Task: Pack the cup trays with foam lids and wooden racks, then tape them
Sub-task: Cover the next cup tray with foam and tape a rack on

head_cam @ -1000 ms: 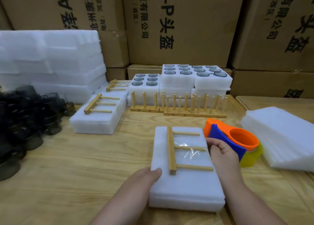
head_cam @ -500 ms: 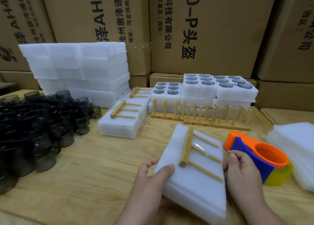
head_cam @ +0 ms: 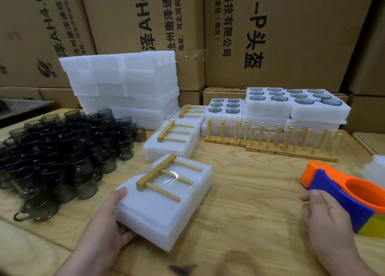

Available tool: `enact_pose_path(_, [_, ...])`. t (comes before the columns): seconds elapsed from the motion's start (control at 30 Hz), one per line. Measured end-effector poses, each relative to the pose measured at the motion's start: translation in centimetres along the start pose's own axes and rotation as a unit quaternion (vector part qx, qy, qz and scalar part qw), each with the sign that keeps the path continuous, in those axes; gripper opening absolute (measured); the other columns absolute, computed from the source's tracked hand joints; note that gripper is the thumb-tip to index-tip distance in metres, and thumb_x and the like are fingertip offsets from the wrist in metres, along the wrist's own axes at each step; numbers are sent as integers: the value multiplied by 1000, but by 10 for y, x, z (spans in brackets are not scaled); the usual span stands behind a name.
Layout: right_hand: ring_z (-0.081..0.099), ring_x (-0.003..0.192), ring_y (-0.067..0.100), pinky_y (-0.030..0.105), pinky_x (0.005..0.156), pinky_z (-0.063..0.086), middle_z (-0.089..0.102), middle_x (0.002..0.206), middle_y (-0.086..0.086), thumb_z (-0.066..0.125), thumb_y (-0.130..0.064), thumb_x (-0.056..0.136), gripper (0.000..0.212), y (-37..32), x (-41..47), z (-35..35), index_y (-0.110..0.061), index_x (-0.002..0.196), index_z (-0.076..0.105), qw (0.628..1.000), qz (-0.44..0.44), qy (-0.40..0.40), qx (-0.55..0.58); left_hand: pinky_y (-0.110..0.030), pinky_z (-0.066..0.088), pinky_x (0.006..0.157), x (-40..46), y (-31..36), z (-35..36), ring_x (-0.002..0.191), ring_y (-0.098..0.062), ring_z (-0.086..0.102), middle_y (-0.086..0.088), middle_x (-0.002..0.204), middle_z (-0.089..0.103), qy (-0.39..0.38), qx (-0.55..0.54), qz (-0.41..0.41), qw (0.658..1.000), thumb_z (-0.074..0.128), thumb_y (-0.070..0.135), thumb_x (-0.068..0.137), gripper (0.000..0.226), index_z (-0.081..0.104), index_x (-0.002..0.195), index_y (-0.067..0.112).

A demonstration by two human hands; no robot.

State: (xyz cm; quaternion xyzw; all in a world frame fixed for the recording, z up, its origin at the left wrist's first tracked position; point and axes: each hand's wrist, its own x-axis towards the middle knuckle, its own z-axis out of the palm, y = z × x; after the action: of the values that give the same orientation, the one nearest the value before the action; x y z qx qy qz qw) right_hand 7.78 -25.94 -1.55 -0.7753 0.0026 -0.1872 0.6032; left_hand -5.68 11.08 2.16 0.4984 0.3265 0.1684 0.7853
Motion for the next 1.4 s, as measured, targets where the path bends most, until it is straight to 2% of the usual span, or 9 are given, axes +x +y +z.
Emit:
enact_pose_path(0.23, [41,43,7,22,41,33,47,49,-3,40,-28,108,34,0,-1,-4,-28,81,62,999,7,-37,19,-43,54,81,15,10,-20,109,-25,69,-4,119,74,58,-35,36,997,57,47,95,47,57,135,22])
enact_pose_path(0.6, [46,58,24,33,54,38,50,52,-3,48,-26,105,29,4,1,-2,-26,82,65,998,25,-61,-5,-42,55,72,45,19,-9,101,-18,70,4,114,73,122,-54,67,989,62,51,91,43,58,128,30])
enact_pose_path(0.7, [50,62,25,37,58,41,54,54,-3,48,-28,104,29,0,2,-1,-26,80,65,997,35,-67,-12,-40,54,70,52,21,-6,101,-14,69,8,110,72,129,-44,71,988,62,54,91,31,61,114,32])
enact_pose_path(0.9, [50,64,24,38,58,41,54,53,-4,50,-25,103,33,-3,1,2,-14,75,63,996,41,-67,-31,-37,54,73,55,16,-19,96,-12,68,9,103,69,164,3,106,981,59,60,95,40,60,104,21])
enact_pose_path(1.03, [53,65,24,36,59,41,56,54,-2,52,-22,102,35,-8,0,1,-14,69,63,996,22,-65,-49,-40,50,94,45,11,-13,106,-16,65,5,119,67,173,50,132,975,52,52,100,35,57,120,24])
enact_pose_path(1.17, [61,69,20,32,57,42,64,58,-1,56,-31,100,38,-14,-2,3,-17,66,66,995,4,-59,-77,-46,39,104,25,10,-3,124,-26,48,0,137,50,231,196,156,940,52,51,97,59,43,145,18])
enact_pose_path(1.23, [62,70,18,31,58,42,66,60,0,54,-38,100,42,-15,-2,5,-18,66,67,994,5,-58,-87,-44,29,119,5,6,8,146,-20,33,3,159,34,244,227,253,908,52,50,91,69,33,154,27])
enact_pose_path(1.33, [61,75,11,28,61,42,68,70,-4,49,-40,101,41,-13,-2,7,-22,70,69,994,3,-56,-90,-23,36,109,-31,-4,43,134,-5,46,15,146,51,162,176,442,864,55,43,83,56,50,138,39])
enact_pose_path(1.4, [60,75,5,26,63,41,67,72,-7,51,-35,101,37,-11,-4,6,-23,71,66,993,-28,-61,-95,-24,49,94,-43,-28,73,105,-12,66,8,114,71,1,181,434,882,59,44,81,35,66,115,41])
